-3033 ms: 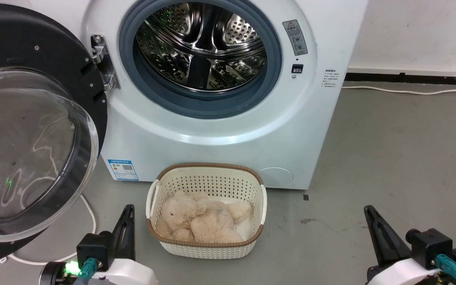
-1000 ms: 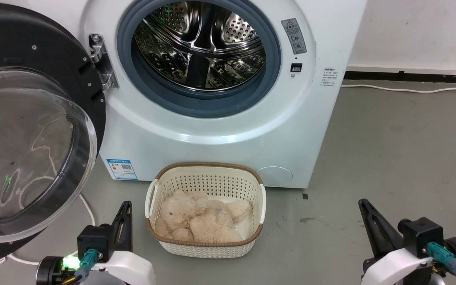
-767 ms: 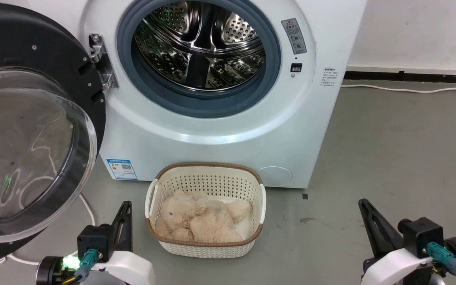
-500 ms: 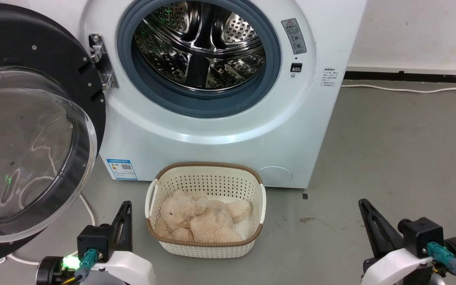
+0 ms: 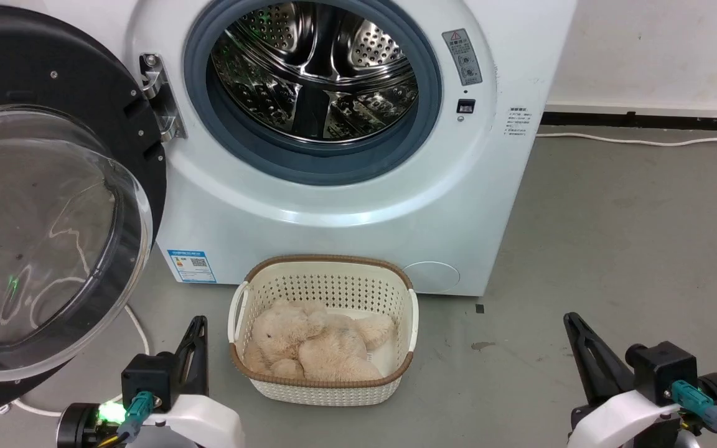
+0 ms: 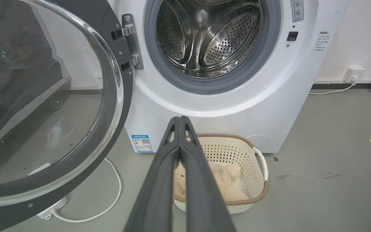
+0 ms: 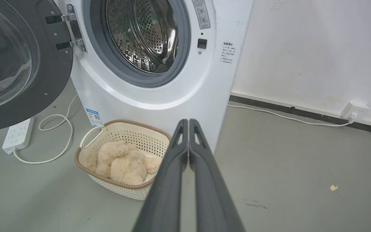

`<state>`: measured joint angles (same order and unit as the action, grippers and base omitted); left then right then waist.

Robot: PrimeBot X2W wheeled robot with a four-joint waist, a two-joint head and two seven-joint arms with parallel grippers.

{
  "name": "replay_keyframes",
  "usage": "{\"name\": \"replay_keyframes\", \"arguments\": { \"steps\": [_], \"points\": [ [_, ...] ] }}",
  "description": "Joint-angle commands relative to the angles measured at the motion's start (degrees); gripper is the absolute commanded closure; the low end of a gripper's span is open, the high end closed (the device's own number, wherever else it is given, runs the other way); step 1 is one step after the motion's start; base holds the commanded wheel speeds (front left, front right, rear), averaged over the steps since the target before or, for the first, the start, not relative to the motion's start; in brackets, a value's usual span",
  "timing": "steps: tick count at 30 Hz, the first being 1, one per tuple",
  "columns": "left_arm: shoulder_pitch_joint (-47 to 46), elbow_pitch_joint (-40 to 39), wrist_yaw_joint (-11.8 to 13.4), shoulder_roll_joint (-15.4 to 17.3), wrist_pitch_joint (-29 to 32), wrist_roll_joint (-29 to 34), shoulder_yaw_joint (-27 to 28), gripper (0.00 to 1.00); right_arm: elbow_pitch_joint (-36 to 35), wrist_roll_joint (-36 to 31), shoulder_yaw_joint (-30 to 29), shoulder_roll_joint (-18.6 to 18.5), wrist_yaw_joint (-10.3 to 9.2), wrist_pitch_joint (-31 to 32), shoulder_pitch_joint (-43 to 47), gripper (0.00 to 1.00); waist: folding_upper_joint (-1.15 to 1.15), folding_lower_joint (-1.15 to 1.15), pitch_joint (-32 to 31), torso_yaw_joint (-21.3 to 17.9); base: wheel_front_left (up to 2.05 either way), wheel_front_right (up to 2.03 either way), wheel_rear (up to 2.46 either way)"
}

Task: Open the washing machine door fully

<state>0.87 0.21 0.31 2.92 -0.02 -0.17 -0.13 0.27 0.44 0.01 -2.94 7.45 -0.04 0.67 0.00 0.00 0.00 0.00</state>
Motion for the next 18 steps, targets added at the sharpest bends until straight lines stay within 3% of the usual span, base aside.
{"name": "replay_keyframes", "arguments": {
  "steps": [1, 18],
  "points": [
    [-0.9, -0.2, -0.3, 0.0, 0.0, 0.2, 0.1, 1.00, -0.3, -0.4, 0.0, 0.1, 0.03, 0.0, -0.7, 1.00, 0.00, 0.00, 0.0, 0.0, 0.00, 0.00, 0.00],
    [-0.9, -0.2, -0.3, 0.0, 0.0, 0.2, 0.1, 1.00, -0.3, -0.4, 0.0, 0.1, 0.03, 0.0, -0.7, 1.00, 0.00, 0.00, 0.0, 0.0, 0.00, 0.00, 0.00]
  ]
}}
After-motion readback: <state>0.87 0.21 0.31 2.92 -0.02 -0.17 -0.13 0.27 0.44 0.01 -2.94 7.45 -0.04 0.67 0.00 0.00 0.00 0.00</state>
